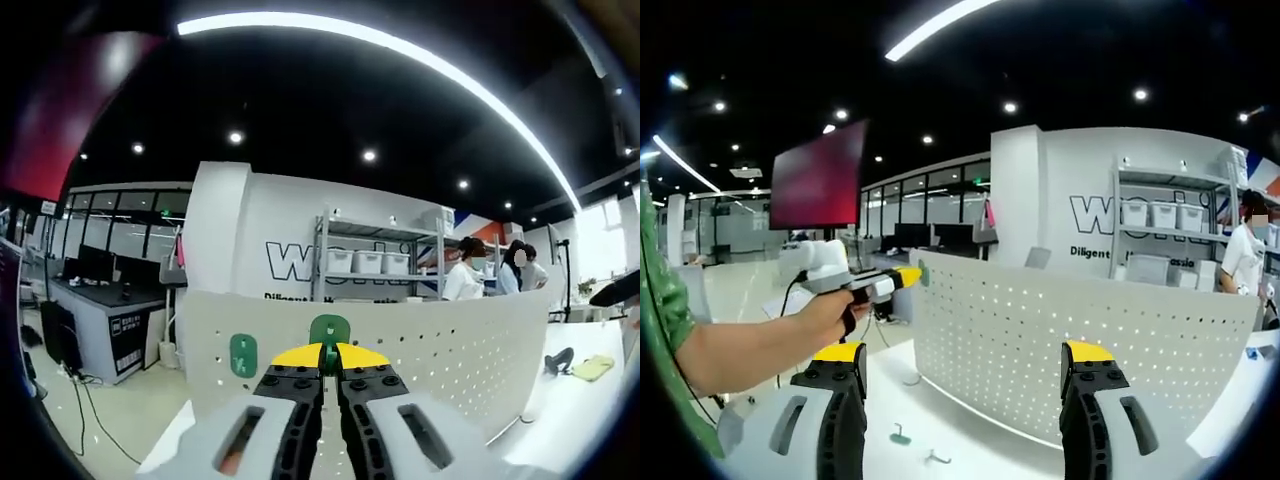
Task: Insert the hook assembly into the mounting plate slot until the hook locks in place.
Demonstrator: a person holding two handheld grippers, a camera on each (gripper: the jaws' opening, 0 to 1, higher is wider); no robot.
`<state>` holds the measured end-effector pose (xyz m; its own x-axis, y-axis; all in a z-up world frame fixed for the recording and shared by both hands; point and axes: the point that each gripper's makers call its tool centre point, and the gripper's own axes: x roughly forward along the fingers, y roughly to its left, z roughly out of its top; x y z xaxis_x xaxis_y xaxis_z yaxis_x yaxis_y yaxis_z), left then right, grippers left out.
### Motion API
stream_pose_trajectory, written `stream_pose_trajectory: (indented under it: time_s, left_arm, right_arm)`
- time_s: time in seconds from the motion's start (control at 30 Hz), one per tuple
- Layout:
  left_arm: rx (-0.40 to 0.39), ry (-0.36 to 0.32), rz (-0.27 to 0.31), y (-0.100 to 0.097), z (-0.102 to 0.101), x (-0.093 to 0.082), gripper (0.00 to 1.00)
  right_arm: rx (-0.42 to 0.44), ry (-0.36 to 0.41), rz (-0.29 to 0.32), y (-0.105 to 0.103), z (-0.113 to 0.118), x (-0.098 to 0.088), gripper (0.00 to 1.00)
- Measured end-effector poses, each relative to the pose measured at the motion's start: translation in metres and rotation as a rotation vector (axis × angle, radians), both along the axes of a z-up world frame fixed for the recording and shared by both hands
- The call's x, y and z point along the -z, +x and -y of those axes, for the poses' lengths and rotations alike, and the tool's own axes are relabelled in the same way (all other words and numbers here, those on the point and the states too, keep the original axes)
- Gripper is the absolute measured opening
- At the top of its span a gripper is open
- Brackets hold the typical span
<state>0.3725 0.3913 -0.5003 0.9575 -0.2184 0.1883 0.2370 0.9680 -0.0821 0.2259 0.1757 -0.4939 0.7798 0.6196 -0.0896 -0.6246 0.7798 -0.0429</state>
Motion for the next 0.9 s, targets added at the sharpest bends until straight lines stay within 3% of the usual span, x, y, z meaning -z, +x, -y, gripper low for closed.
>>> stream_pose_trajectory:
  time_s: [0.43,0.9]
  left_arm:
    - [-0.022,0.026,-0.022,0.025,-0.003,0.009,0.04]
    - [-0.043,0.039,-0.044,0.037,-0.005,0.017,0.04]
  right_arm:
    - [0.007,-0.011,-0.008,0.008,0.003,0.004,0.81]
    - [0.035,-0.036,-0.017,0.005,0.017,0.01,0.82]
